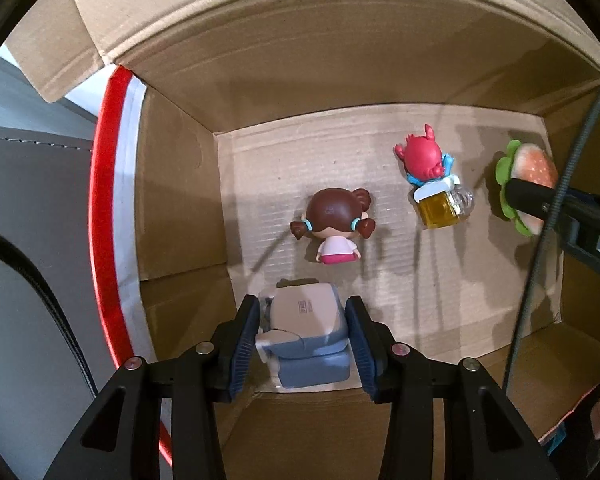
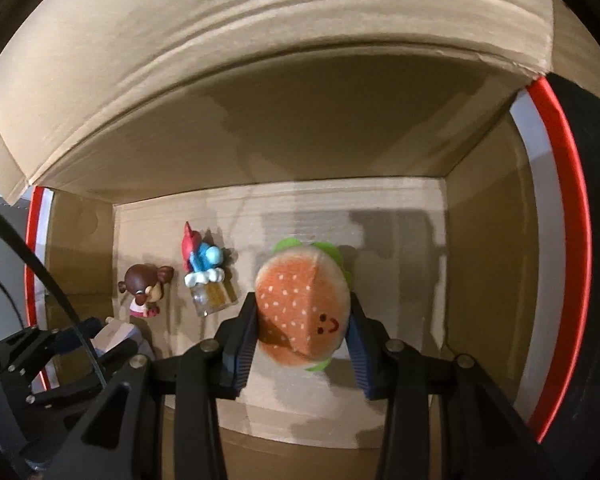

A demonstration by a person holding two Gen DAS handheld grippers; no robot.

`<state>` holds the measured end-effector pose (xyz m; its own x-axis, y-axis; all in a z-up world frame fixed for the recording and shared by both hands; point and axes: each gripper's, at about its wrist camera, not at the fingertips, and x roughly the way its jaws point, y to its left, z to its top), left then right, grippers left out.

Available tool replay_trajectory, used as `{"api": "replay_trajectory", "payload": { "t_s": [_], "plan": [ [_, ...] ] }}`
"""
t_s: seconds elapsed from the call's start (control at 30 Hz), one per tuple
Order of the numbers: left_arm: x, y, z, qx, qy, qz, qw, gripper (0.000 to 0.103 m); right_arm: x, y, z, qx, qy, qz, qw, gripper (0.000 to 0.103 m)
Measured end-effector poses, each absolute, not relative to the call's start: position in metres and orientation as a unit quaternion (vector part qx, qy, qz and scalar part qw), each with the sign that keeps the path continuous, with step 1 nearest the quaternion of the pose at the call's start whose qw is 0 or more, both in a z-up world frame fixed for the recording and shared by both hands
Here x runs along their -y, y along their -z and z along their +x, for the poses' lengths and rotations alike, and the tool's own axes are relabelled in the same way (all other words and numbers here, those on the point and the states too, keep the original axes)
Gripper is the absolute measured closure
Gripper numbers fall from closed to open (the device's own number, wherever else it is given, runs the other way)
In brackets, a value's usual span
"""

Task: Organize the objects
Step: 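Open left gripper releasing the plug while right gripper releases the hamburger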

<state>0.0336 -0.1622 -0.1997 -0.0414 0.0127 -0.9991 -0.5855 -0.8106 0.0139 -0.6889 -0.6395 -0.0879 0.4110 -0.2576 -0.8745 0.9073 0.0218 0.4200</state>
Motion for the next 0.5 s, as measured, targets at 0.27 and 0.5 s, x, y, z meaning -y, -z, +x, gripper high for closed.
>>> {"api": "replay_trajectory", "payload": {
  "t_s": [0.27,0.5],
  "plan": [
    [0.168,0.182,0.033,-0.221,-0.704,-0.638,0.219,0.044,0.660,0.081,-0.686,-0.310,0.466,0.522,0.644,0.051],
    [0.186,0.158,0.030,-0.200,-0.722,-0.626,0.216,0.034,0.658,0.053,-0.691,-0.282,0.460,0.518,0.664,0.035]
  ]
}}
